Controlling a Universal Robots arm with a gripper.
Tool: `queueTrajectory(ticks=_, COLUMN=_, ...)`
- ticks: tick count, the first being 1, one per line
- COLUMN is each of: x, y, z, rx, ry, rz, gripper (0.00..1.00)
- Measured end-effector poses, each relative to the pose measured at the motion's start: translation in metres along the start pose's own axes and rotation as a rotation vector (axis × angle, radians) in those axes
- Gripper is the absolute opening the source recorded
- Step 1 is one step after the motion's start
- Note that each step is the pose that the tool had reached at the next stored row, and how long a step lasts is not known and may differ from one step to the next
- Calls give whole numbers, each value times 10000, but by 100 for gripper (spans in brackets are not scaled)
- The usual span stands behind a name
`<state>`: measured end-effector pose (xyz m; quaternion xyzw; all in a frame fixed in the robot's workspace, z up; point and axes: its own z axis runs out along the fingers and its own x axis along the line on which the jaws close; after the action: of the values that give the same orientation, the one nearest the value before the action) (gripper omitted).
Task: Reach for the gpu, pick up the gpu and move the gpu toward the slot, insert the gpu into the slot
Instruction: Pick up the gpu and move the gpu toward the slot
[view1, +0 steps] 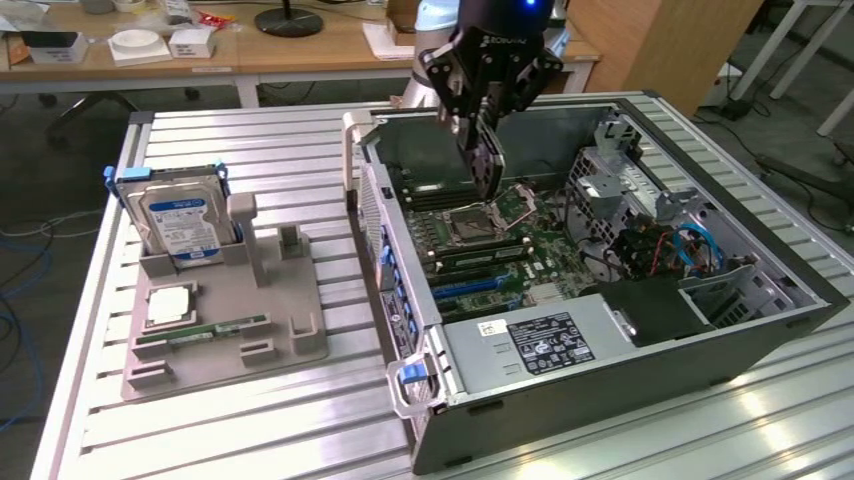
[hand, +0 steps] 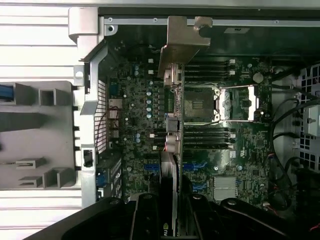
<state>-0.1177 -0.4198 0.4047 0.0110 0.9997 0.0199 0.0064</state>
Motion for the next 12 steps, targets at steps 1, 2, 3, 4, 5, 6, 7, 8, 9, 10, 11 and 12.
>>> queueTrajectory(ticks=1, x=-23, y=0, z=1, rx=-1, ry=-1, rz=0, gripper=26)
queueTrajectory(ticks=2, x=-45, y=1, z=1, rx=0, ry=0, rz=2, gripper=26)
queueTrajectory(ticks=3, x=-68, y=1, z=2, rx=0, ry=-1, rz=2, gripper=26)
queueTrajectory(ticks=4, x=-91, y=2, z=3, rx=-1, ry=0, rz=2, gripper=26)
queueTrajectory(ticks=5, x=-114, y=2, z=3, rx=0, ry=0, rz=2, gripper=26)
queueTrajectory(ticks=6, x=-138, y=3, z=4, rx=0, ry=0, rz=1, gripper=26)
queueTrajectory(ticks=7, x=-161, y=3, z=5, rx=0, ry=0, rz=0, gripper=26)
queueTrajectory(ticks=8, x=-183, y=4, z=5, rx=0, ry=-1, rz=1, gripper=26)
queueTrajectory(ticks=9, x=-205, y=4, z=6, rx=0, ry=0, rz=2, gripper=26)
queueTrajectory(ticks=10, x=-227, y=5, z=7, rx=0, ry=-1, rz=2, gripper=26)
queueTrajectory(ticks=11, x=-248, y=6, z=7, rx=-1, ry=-1, rz=1, gripper=26)
queueTrajectory(ticks=12, x=-271, y=6, z=8, rx=0, ry=-1, rz=2, gripper=26)
